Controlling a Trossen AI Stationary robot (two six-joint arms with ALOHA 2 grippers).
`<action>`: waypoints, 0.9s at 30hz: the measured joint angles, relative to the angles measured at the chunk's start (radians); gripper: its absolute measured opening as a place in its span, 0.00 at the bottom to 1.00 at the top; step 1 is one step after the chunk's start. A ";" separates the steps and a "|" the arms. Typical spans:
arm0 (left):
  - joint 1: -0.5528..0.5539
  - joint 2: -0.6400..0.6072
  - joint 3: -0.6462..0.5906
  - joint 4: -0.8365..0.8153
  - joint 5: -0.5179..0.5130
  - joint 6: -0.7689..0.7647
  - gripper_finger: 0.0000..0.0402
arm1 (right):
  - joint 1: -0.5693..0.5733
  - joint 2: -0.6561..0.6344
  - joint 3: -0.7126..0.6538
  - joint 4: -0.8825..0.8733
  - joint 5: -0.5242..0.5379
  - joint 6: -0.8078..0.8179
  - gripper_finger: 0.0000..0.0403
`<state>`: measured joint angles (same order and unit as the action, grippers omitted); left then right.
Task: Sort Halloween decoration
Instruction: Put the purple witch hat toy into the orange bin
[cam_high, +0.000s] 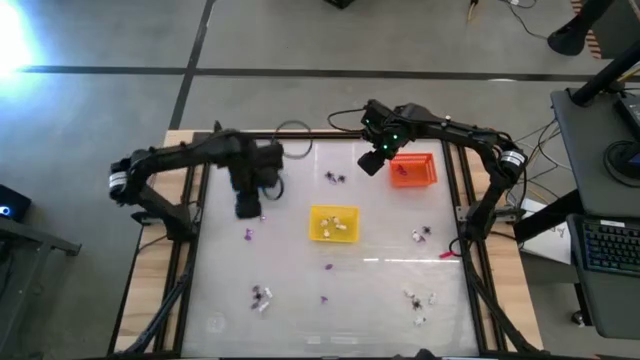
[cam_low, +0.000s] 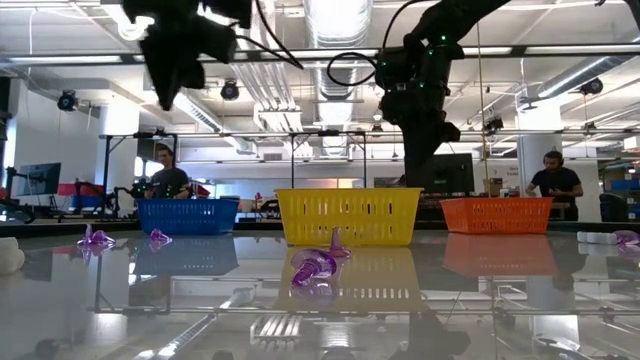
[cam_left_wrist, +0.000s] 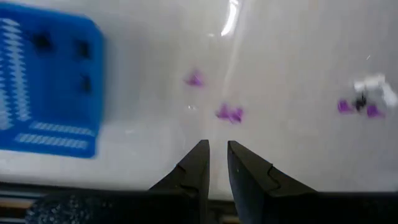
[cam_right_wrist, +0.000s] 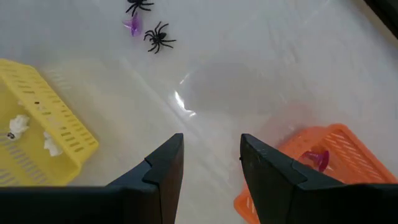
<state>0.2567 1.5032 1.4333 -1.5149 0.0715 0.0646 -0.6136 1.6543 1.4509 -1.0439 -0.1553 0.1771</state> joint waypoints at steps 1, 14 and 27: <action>-0.021 -0.016 -0.026 0.004 0.000 -0.014 0.10 | 0.000 0.000 0.000 -0.001 0.000 0.014 0.37; -0.347 -0.222 -0.378 0.347 0.042 -0.438 0.10 | 0.000 0.000 0.000 -0.060 -0.001 0.113 0.37; -0.632 -0.211 -0.569 0.606 0.035 -0.764 0.10 | 0.029 -0.003 0.000 -0.085 -0.001 0.166 0.37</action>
<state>-0.3748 1.2919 0.8641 -0.9086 0.1066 -0.6995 -0.5849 1.6512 1.4509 -1.1284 -0.1566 0.3427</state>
